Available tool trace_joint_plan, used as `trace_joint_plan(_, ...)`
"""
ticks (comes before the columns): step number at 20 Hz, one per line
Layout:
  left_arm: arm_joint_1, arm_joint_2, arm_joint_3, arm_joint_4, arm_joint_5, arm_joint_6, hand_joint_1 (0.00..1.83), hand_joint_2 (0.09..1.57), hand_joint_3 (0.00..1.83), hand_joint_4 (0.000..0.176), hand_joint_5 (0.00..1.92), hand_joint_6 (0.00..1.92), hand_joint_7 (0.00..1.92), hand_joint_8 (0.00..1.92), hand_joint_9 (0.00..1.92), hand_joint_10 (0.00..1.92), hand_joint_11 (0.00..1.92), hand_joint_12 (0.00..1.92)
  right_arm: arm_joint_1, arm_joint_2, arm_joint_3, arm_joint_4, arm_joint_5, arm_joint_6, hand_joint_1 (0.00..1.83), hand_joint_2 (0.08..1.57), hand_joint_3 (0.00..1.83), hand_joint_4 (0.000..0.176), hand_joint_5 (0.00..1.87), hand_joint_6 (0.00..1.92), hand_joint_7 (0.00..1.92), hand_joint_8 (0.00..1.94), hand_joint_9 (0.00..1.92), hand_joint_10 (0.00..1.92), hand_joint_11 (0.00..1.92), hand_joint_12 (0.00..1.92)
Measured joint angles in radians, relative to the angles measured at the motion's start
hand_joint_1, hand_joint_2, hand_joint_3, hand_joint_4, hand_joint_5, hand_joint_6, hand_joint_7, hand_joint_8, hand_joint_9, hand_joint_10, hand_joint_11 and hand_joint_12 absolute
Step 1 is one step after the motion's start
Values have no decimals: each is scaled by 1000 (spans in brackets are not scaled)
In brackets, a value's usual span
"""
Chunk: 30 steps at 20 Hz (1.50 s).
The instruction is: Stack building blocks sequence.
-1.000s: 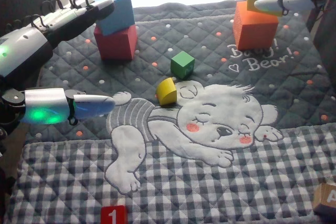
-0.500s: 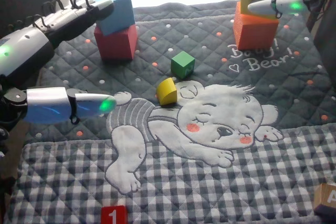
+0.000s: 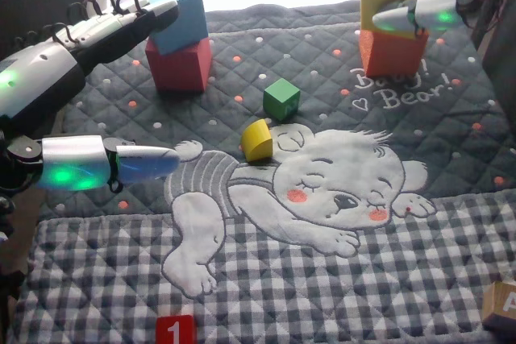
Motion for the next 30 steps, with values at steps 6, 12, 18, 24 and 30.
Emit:
trace_joint_plan(6, 0, 0, 0, 0, -1, -4, 712, 953, 1, 118, 122, 6, 6, 1, 0, 0, 0, 0, -13, 0, 0, 14, 11, 5, 1047, 1187, 0, 0, 836, 1199, 1031, 671, 1018, 881, 828, 1286)
trace_joint_plan(12, 0, 0, 0, 1, -3, -8, 697, 956, 1, 123, 119, 2, 9, 1, 0, 0, 0, 0, -26, 2, -3, 32, 14, 4, 853, 1100, 0, 0, 502, 0, 746, 1, 833, 79, 644, 820)
trace_joint_plan(18, 0, 0, 0, 1, -17, -12, 699, 950, 0, 126, 135, 6, 11, 2, 0, 0, 0, 0, -32, 3, -6, 36, -5, 3, 799, 1064, 0, 62, 333, 2, 538, 0, 627, 0, 193, 1297)
trace_joint_plan(24, 0, 0, 0, 2, -18, -12, 689, 952, 0, 136, 132, 3, 3, 1, 0, 0, 0, 0, -37, 16, -25, 37, 0, 3, 830, 1061, 0, 81, 339, 1, 522, 6, 601, 16, 254, 1306)
trace_joint_plan(30, 0, 0, 3, -4, -30, -14, 654, 960, 2, 122, 139, 6, 17, 6, 0, 0, 0, 0, -38, 65, -65, 34, 55, 3, 714, 996, 0, 162, 101, 0, 158, 0, 179, 0, 2, 928)
